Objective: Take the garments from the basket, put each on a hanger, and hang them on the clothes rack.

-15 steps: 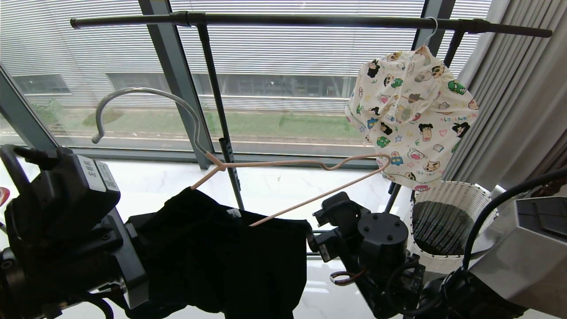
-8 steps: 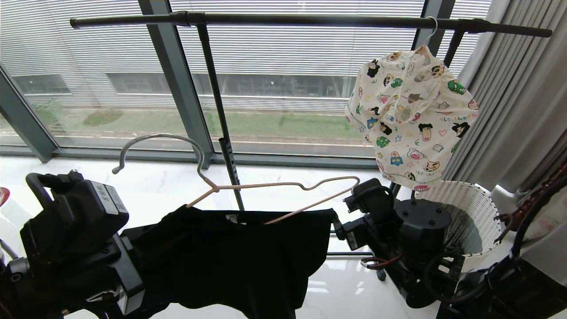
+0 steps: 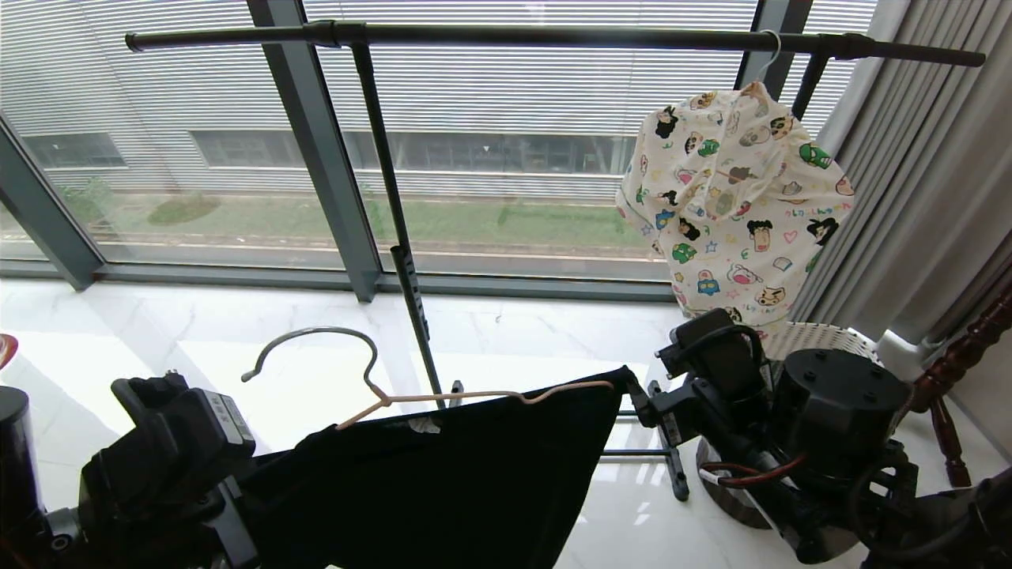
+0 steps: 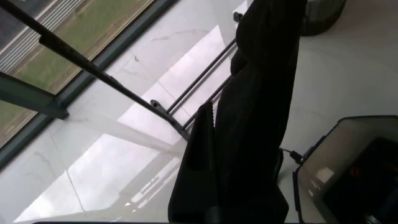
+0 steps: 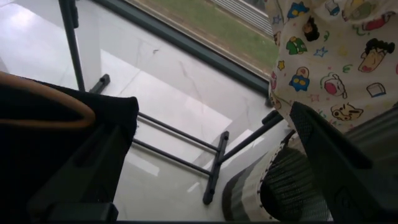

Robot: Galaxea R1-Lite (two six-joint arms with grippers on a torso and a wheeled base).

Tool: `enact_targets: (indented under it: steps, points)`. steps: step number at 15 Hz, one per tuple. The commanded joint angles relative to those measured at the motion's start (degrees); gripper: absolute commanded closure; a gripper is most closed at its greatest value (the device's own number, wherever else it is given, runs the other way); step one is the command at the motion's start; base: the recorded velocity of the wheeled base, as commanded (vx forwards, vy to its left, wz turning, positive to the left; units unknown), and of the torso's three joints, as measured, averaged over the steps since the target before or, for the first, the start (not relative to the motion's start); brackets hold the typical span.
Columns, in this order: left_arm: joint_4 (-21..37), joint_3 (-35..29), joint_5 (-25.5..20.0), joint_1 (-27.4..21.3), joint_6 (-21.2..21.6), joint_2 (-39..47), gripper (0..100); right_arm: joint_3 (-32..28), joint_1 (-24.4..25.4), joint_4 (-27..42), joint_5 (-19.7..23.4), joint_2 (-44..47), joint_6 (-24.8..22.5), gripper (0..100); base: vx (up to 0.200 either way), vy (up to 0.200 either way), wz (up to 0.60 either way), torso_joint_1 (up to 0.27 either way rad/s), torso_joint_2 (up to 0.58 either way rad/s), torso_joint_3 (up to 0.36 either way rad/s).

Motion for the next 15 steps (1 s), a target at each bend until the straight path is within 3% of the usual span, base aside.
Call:
enact_targets:
  steps: [1, 4, 9, 15]
  points:
    - [0.0, 0.9, 0.5, 0.0, 0.6, 2.4, 100, 0.2, 0.1, -0.1, 0.1, -2.9, -1.0, 0, 0.0, 0.0, 0.0, 0.0, 0.0, 0.0]
    - [-0.2, -0.4, 8.6, -0.1, -0.1, 6.4, 100, 1.2, 2.8, 0.0, 0.1, -6.2, -3.1, 0, 0.0, 0.0, 0.0, 0.0, 0.0, 0.0]
    - [-0.2, -3.3, 8.5, -0.2, -3.9, 6.3, 100, 8.5, 12.9, 0.4, 1.4, -8.6, -3.3, 0, 0.0, 0.0, 0.0, 0.0, 0.0, 0.0]
    - [-0.2, -6.0, 8.4, -0.6, -6.5, 5.9, 100, 8.3, 19.9, 7.1, 2.2, -8.6, -2.4, 0, 0.0, 0.0, 0.0, 0.0, 0.0, 0.0]
